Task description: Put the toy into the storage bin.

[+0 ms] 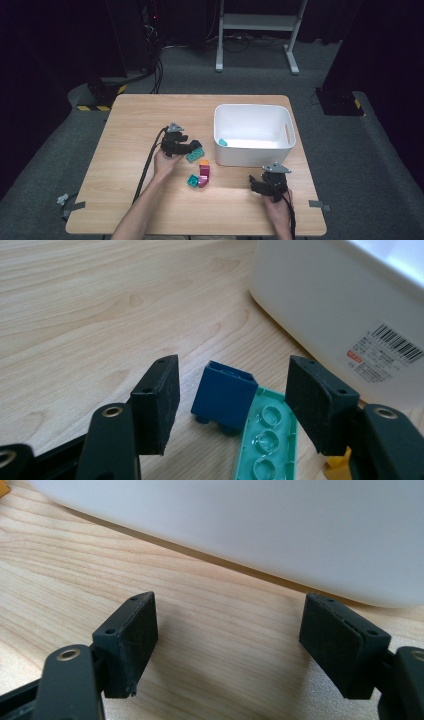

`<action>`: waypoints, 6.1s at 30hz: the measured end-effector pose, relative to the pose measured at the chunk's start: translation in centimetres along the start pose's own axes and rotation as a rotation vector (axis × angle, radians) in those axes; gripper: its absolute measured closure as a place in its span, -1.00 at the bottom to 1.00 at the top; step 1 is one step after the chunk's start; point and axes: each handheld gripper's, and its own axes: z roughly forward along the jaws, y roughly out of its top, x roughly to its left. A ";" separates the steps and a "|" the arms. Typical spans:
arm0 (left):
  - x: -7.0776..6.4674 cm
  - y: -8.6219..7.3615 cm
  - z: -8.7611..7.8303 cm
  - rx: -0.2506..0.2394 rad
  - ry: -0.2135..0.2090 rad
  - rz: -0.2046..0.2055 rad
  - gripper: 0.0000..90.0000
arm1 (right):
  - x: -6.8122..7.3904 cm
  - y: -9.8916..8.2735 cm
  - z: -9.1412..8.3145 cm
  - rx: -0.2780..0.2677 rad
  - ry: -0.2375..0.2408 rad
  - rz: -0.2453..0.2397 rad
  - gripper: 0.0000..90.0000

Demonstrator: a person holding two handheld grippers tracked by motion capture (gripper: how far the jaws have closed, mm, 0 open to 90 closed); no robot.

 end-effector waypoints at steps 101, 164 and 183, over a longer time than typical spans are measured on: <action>-0.5 2.9 -6.3 -0.057 -0.079 -0.021 0.28 | 0.0 0.0 0.0 0.000 0.002 -0.001 -0.49; -7.3 12.7 -8.8 -0.137 -0.267 0.097 0.29 | 0.0 0.0 0.0 0.000 0.003 -0.002 -0.49; -9.7 13.6 -5.4 -0.111 -0.307 0.113 0.29 | 0.0 0.0 0.0 0.000 0.005 -0.003 -0.49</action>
